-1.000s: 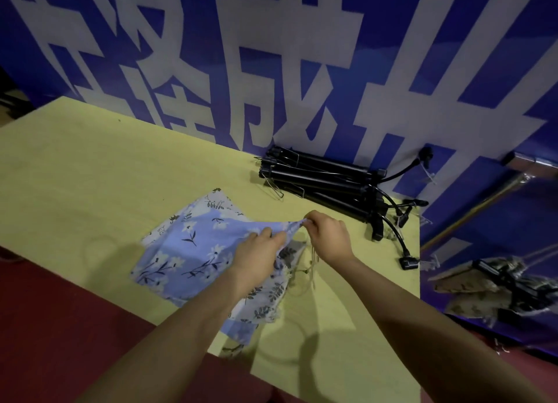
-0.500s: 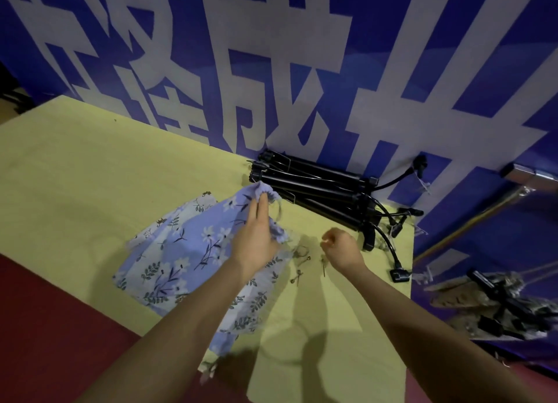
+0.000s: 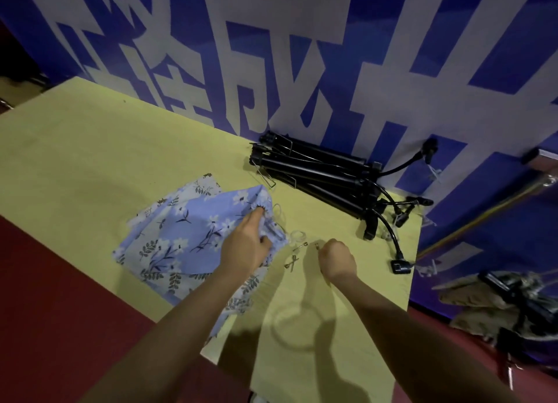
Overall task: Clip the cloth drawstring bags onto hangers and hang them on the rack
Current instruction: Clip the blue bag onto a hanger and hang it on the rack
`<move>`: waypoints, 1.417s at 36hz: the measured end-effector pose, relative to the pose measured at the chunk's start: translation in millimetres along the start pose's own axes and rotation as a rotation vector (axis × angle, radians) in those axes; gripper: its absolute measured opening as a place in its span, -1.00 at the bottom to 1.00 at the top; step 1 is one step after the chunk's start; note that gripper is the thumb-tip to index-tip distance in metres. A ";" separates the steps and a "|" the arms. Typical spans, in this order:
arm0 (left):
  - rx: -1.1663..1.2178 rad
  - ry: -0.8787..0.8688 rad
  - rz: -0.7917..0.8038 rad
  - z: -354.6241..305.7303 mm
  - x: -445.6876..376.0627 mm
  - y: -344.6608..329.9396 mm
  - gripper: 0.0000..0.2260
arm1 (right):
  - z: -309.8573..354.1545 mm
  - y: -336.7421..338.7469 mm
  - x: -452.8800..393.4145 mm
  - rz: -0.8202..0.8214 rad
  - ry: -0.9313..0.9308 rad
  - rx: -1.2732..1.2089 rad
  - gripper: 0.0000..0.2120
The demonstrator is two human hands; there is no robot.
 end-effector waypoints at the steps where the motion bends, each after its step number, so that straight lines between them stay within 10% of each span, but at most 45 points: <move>1: -0.006 0.003 -0.020 -0.2 1.8 2.9 -0.48 | 3.6 5.9 0.3 -0.043 0.038 -0.093 -0.79; 11: 0.072 0.037 0.116 -10.8 -1.2 12.2 -0.29 | 98.7 42.0 20.8 0.008 0.413 -0.445 -0.74; 19: 0.005 -0.004 0.201 -6.5 -13.3 42.0 -0.31 | 134.4 25.4 28.1 0.207 0.333 -0.397 -0.73; 30: -0.195 -0.121 0.074 -14.9 -32.4 77.0 -0.35 | 157.0 56.9 11.6 0.069 0.326 0.017 -0.86; 43: -0.125 -0.111 0.199 -16.5 -45.5 74.4 -0.31 | 167.8 103.6 21.7 -0.065 0.473 -0.166 -0.75; 51: -0.037 -0.171 0.044 -38.0 -60.5 85.9 -0.63 | 156.4 112.6 6.6 -0.111 0.432 -0.183 -0.81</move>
Point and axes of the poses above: each hand's wrist, its own x-axis away from the middle knuckle, its own y-axis out of the back of the hand, z = x × y, the point moved 8 cm from there along -x, towards the middle knuckle, and after that the axes turned 15 degrees about x, right-handed, at the moved point
